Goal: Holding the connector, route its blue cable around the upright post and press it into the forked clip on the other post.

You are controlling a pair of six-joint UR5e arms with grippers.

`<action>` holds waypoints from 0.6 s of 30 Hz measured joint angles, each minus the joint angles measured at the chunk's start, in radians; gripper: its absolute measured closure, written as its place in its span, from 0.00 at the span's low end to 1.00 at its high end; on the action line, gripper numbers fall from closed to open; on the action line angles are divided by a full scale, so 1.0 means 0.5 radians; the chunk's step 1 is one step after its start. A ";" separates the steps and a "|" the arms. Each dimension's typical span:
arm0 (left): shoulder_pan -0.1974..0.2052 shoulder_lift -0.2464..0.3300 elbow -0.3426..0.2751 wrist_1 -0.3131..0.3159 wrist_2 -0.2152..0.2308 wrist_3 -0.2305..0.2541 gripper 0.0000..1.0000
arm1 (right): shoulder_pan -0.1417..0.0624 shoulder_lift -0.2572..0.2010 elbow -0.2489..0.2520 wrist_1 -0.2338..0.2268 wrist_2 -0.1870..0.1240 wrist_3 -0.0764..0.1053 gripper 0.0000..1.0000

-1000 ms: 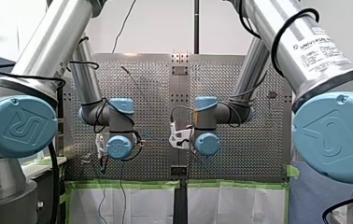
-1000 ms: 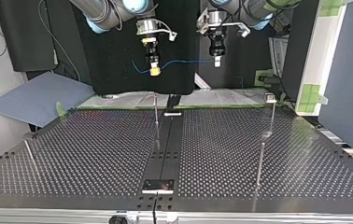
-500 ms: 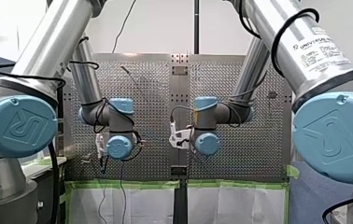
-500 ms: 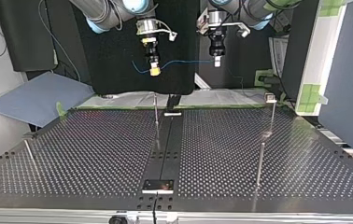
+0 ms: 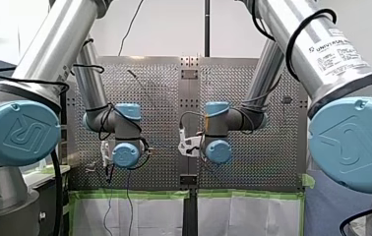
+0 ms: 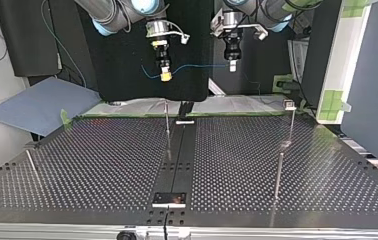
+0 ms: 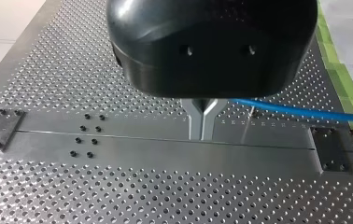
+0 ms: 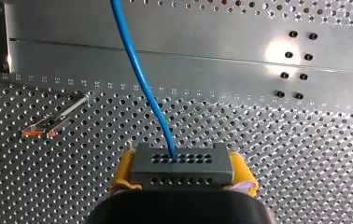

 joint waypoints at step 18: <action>-0.012 -0.164 0.009 0.006 0.006 0.012 1.00 | 0.000 0.000 0.000 0.003 0.000 0.000 1.00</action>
